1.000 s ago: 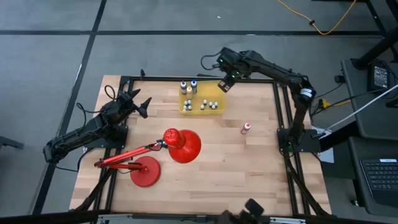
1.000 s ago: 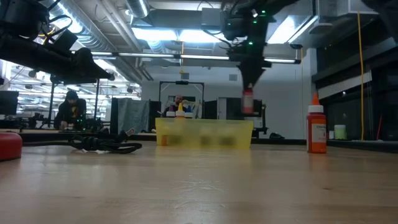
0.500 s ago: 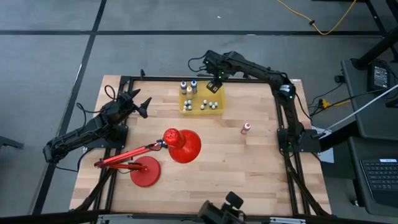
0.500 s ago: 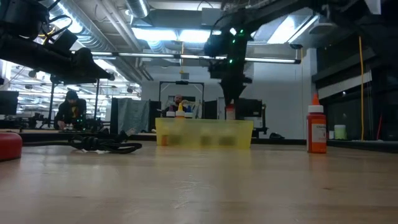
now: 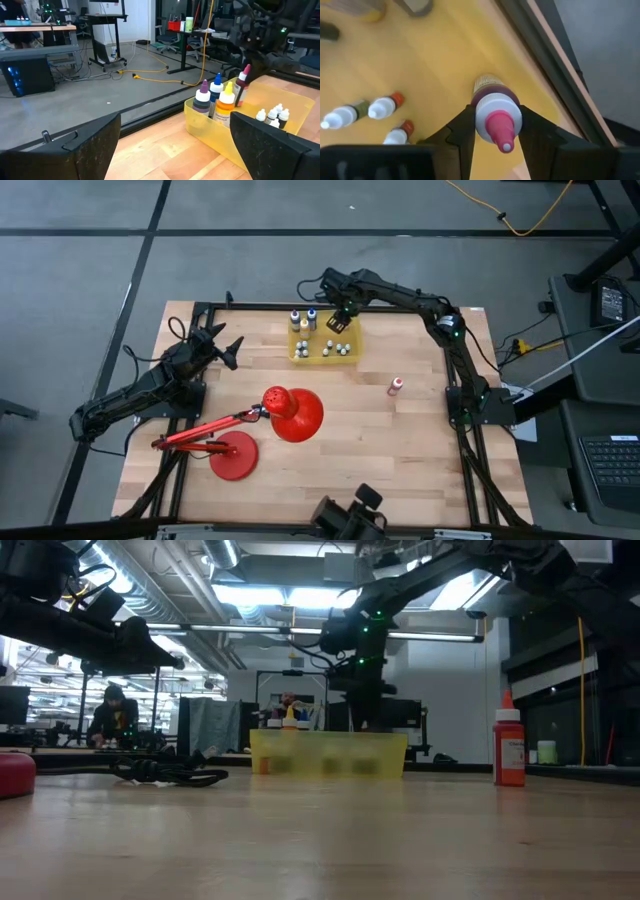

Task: Pick & Place food coloring
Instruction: Put the pink food coloring bottle into the yellow bin, then put the orange food coloring bottle into the yellow bin

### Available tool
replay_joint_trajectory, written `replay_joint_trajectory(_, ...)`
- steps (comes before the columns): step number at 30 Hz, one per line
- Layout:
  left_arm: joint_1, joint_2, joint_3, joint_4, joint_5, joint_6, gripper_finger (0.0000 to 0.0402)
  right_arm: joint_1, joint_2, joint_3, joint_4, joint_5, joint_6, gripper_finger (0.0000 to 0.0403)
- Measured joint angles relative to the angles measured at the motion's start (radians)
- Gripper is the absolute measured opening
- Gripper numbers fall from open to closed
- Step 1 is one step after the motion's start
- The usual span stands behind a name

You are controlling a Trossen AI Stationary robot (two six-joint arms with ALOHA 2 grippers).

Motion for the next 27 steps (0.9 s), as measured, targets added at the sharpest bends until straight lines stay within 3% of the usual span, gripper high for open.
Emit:
replay_joint_trajectory(13,0.0,0.0,0.0,0.0,0.0,0.0,0.0363,0.0,-0.022,0.0,-0.042,0.001,0.005,0.0239)
replay_joint_trajectory(22,0.0,0.0,0.0,0.0,0.0,0.0,0.0363,0.018,-0.145,-0.012,-0.05,0.004,0.092,0.0281)
replay_joint_trajectory(27,0.0,0.0,0.0,0.0,0.0,0.0,0.0365,0.069,-0.275,-0.144,-0.006,0.002,0.207,0.0294)
